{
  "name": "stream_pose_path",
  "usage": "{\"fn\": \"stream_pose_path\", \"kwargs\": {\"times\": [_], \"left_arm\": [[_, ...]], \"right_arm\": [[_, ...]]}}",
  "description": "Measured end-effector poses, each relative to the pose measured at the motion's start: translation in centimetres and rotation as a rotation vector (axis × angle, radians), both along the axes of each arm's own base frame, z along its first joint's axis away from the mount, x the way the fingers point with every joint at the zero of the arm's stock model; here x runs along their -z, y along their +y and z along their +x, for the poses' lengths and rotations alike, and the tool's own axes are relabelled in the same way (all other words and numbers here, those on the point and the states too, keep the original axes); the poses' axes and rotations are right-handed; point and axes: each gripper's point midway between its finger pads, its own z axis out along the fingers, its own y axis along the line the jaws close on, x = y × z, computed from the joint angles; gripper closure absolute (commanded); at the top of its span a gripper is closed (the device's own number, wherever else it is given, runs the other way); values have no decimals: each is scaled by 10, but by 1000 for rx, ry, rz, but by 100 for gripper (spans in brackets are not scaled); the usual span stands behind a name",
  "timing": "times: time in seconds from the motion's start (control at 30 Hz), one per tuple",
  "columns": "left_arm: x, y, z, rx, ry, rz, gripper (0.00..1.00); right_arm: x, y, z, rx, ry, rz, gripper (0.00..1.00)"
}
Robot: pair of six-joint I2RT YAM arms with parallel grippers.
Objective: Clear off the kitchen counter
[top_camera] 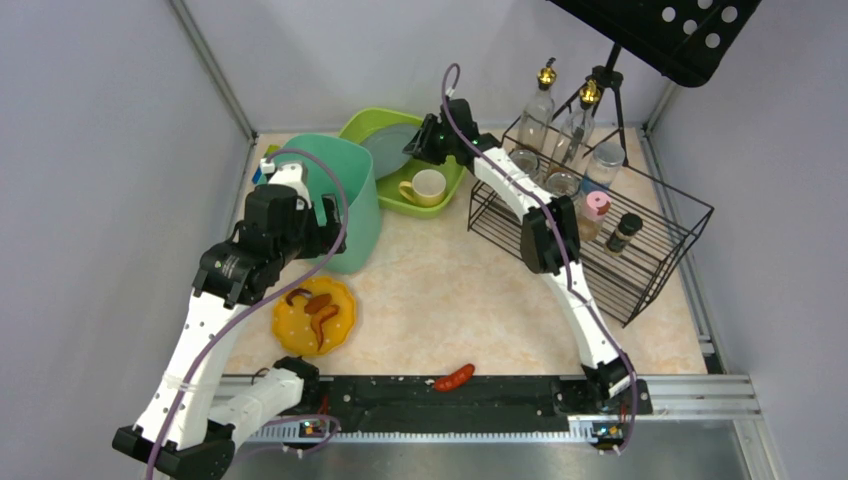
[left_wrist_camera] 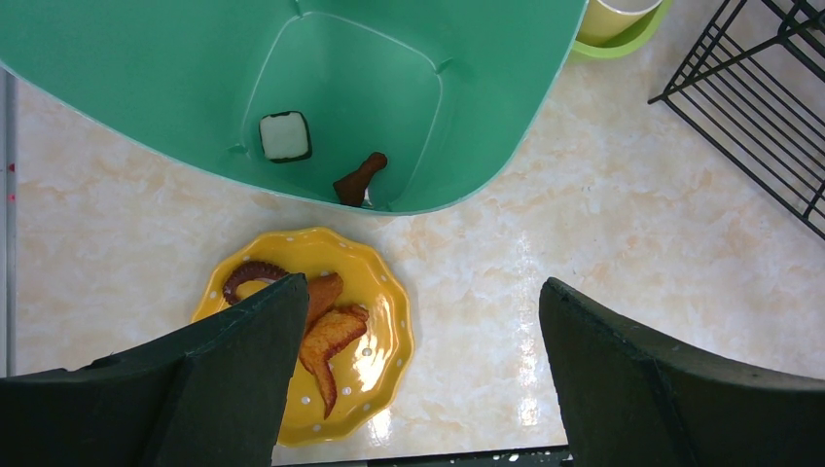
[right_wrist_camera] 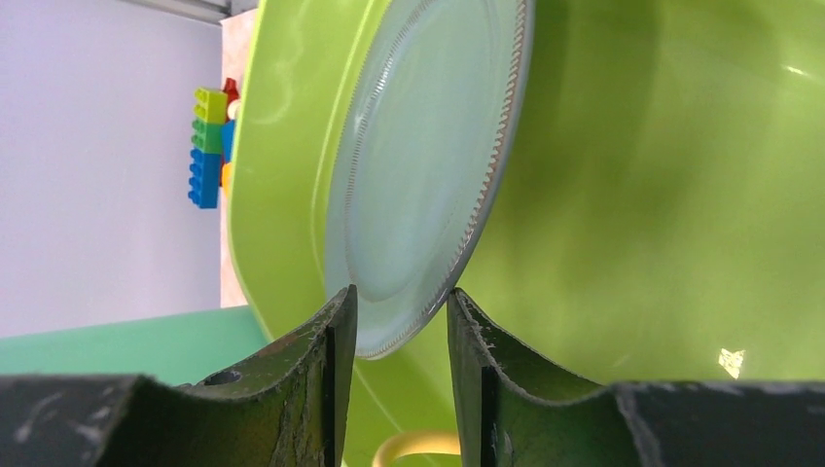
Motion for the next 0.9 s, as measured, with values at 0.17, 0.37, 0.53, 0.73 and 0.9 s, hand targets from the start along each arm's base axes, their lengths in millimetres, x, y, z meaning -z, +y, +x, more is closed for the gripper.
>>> {"fn": "stream_pose_path", "kwargs": {"times": [0.17, 0.37, 0.53, 0.73, 0.9], "left_arm": [[1, 0, 0, 0, 1, 1, 7], [3, 0, 0, 0, 8, 3, 7], [3, 0, 0, 0, 8, 3, 7], [3, 0, 0, 1, 8, 2, 7], [3, 0, 0, 0, 8, 3, 7]], "right_arm": [[21, 0, -2, -7, 38, -11, 60], [37, -5, -6, -20, 56, -44, 60], [43, -13, -9, -29, 56, -85, 60], [14, -25, -14, -32, 16, -122, 59], [-35, -34, -13, -21, -63, -113, 57]]}}
